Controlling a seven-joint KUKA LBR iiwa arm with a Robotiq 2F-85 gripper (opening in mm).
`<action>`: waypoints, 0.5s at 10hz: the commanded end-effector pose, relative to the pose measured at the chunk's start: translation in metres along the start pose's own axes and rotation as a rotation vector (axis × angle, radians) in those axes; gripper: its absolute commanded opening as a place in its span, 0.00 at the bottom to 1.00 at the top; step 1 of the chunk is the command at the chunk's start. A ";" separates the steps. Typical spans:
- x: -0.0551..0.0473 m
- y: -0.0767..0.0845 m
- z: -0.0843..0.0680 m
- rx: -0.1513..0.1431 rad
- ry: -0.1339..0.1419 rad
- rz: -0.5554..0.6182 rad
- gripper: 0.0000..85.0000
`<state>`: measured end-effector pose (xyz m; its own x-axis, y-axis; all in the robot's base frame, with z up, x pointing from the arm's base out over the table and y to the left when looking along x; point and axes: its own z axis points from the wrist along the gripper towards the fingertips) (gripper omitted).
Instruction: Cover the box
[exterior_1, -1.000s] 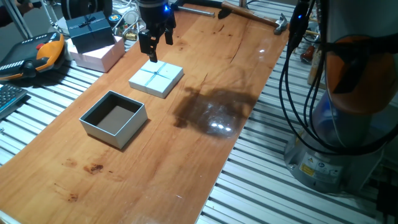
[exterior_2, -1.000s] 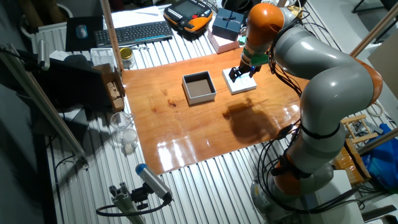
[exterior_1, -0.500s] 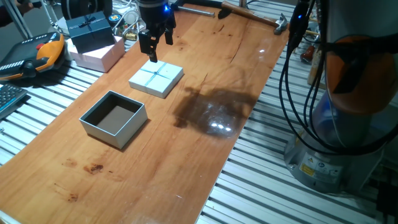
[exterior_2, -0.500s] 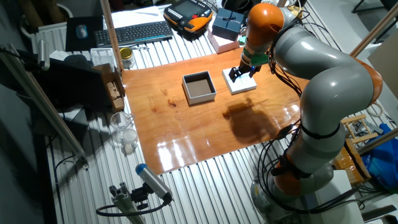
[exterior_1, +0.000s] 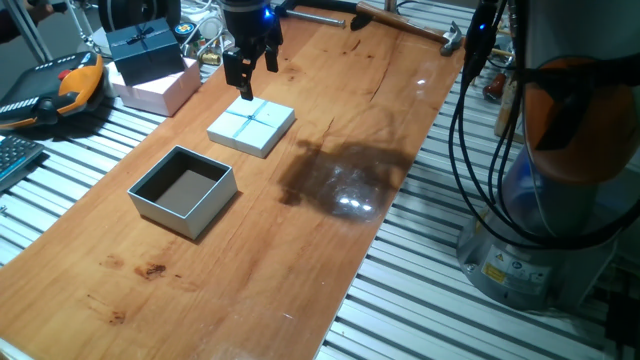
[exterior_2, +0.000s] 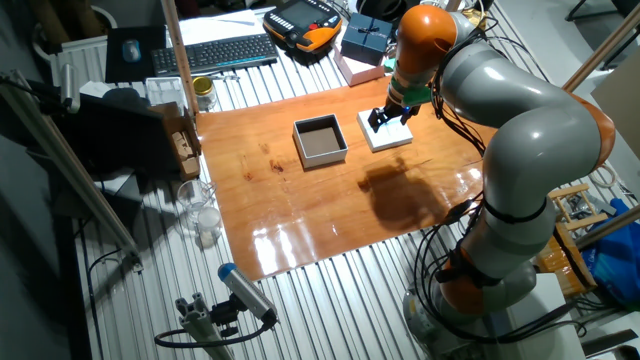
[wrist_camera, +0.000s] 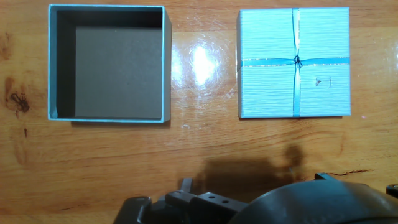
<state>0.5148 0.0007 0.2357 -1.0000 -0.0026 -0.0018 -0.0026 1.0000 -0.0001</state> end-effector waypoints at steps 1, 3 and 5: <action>0.000 0.000 0.000 0.000 0.000 0.000 0.00; 0.000 0.000 -0.006 -0.004 0.060 0.020 0.00; -0.001 0.000 -0.008 -0.001 0.061 0.020 0.00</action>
<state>0.5158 0.0002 0.2433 -0.9982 0.0176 0.0579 0.0176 0.9998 0.0004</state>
